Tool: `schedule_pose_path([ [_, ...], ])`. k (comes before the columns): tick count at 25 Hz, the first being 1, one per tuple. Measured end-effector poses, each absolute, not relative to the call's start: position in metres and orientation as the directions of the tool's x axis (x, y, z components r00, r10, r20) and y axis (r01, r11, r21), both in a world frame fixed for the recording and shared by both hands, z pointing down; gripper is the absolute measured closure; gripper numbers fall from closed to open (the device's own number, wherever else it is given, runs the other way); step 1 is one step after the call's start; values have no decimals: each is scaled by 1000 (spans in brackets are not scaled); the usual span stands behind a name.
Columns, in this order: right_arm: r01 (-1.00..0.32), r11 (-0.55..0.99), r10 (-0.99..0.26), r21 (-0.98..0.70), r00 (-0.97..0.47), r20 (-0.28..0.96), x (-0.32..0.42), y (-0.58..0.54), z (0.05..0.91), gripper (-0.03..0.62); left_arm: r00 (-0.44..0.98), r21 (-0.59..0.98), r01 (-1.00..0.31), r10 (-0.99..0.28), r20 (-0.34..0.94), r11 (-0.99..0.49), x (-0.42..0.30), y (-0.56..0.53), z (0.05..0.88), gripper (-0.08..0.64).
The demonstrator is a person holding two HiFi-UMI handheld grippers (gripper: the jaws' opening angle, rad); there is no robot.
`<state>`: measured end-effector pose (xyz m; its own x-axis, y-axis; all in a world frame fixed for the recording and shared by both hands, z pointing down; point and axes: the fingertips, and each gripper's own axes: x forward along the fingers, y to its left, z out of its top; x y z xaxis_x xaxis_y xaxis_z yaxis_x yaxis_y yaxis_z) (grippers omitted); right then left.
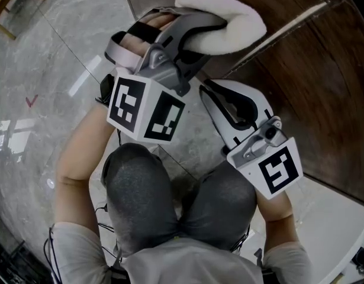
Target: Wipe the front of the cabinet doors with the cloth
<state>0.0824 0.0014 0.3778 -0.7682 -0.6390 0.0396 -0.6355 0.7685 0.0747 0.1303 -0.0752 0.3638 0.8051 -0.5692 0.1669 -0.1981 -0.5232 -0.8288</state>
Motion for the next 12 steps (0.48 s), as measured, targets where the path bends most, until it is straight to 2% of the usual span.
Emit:
schedule_pose_path([
  [4, -638, 767, -641, 72, -767, 32, 90, 6, 376, 540, 821, -846, -155, -543, 177, -510, 143, -62, 367, 502],
  [12, -626, 778, -628, 55, -778, 13, 84, 3, 374, 540, 805, -852, -170, -569, 170, -495, 132, -65, 373, 502],
])
